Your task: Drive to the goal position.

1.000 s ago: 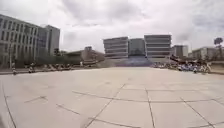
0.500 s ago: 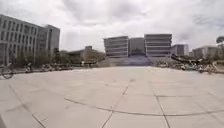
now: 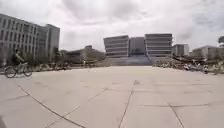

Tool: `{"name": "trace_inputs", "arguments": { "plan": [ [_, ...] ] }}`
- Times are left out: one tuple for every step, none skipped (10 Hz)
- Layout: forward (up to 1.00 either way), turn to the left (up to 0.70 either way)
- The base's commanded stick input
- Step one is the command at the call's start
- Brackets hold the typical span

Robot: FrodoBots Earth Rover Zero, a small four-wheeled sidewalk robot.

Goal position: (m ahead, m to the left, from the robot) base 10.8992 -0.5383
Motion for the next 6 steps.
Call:
{"name": "trace_inputs", "arguments": {
  "plan": [
    [1.0, -0.26],
    [1.0, -0.38],
    [1.0, -0.2],
    [1.0, 0.0],
    [1.0, 0.0],
    [1.0, 0.0]
  ]
}}
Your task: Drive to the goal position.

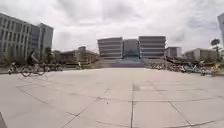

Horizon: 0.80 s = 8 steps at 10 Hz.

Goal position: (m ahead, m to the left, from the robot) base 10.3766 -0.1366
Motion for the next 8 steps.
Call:
{"name": "trace_inputs", "arguments": {
  "plan": [
    [1.0, 0.0],
    [1.0, 0.0],
    [1.0, 0.0],
    [1.0, 0.0],
    [1.0, 0.0],
    [1.0, 0.0],
    [1.0, 0.0],
    [1.0, 0.0]
  ]
}}
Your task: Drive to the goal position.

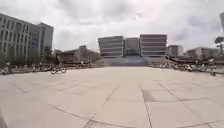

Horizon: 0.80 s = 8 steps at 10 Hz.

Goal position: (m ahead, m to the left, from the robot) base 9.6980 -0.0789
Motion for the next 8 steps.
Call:
{"name": "trace_inputs", "arguments": {
  "plan": [
    [1.0, 0.0],
    [1.0, 0.0],
    [1.0, 0.0],
    [1.0, 0.0],
    [1.0, 0.0],
    [1.0, 0.0],
    [1.0, 0.0],
    [1.0, 0.0]
  ]
}}
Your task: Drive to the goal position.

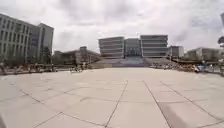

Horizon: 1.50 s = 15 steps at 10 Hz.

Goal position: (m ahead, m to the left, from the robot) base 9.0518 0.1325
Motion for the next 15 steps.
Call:
{"name": "trace_inputs", "arguments": {
  "plan": [
    [1.0, -0.03],
    [1.0, -0.13],
    [1.0, -0.31],
    [1.0, -0.39],
    [1.0, -0.39],
    [1.0, -0.3],
    [1.0, -0.09],
    [1.0, 0.0],
    [1.0, 0.0],
    [1.0, 0.0],
    [1.0, 0.0],
    [1.0, 0.0],
    [1.0, 0.0],
    [1.0, 0.0],
    [1.0, 0.0]
  ]
}}
